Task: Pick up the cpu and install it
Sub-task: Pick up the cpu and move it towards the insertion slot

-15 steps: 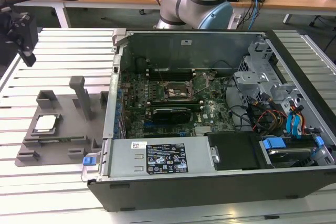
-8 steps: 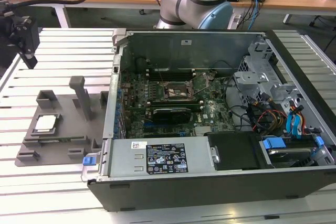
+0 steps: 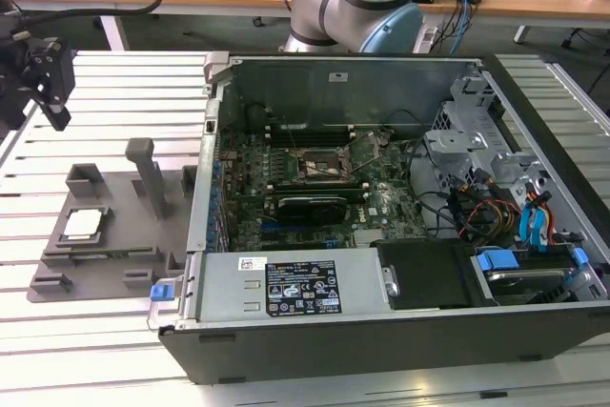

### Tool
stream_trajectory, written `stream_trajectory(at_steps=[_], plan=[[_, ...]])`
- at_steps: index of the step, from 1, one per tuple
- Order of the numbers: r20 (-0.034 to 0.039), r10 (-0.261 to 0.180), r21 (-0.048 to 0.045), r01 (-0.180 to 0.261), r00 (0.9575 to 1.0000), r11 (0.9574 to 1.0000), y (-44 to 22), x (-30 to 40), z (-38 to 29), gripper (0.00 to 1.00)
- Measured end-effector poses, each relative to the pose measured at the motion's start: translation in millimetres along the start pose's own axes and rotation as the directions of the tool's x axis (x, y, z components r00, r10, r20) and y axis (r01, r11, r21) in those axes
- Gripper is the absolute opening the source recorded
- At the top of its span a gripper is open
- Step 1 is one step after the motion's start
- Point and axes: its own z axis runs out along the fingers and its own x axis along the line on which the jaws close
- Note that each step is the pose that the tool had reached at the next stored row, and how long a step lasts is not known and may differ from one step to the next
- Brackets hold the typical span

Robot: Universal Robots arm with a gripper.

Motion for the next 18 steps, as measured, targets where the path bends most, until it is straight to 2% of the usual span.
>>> stream_trajectory(at_steps=[18], plan=[[0.0000, 0.000, 0.0000, 0.000, 1.0000, 1.0000, -0.7, 0.4, 17.1, 0.55]])
